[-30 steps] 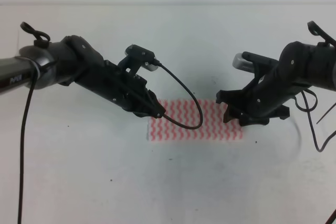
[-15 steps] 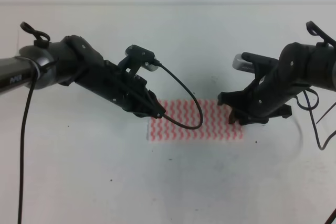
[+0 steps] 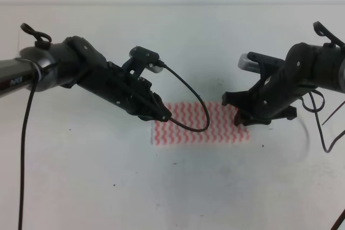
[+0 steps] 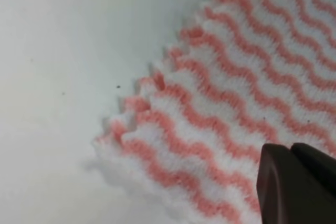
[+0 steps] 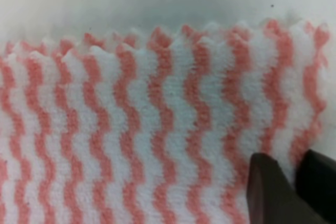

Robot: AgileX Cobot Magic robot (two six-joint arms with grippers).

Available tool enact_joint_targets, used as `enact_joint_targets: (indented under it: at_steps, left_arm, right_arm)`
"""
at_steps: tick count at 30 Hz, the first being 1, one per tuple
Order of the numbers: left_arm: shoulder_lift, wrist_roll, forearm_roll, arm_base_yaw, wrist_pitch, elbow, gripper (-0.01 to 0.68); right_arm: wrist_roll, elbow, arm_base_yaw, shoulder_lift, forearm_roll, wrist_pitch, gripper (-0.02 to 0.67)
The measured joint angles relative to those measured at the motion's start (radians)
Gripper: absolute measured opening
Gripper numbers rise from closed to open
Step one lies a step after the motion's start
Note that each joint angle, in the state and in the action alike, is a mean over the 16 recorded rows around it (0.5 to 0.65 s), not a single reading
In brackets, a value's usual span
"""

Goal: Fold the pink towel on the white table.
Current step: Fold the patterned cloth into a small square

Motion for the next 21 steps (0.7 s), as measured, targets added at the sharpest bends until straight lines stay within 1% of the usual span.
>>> enact_joint_targets:
  at_steps: [4,12,17,21]
  left_arm:
    - [0.002,0.012,0.002,0.000,0.015,0.000,-0.005]
    - [0.020,0.060,-0.003,0.000,0.036,-0.001,-0.006]
    - [0.039,0.102,-0.013,-0.001,0.035,-0.001,-0.005]
    - [0.053,0.126,-0.025,-0.001,0.026,-0.002,-0.005]
  right_arm:
    - [0.000,0.002,0.000,0.004,-0.013,0.014,0.095]
    - [-0.014,0.002,0.000,-0.020,-0.023,0.014,0.031]
    - [-0.040,0.002,0.000,-0.050,0.010,-0.006,-0.006]
    - [-0.078,0.002,0.001,-0.076,0.062,-0.025,-0.016]
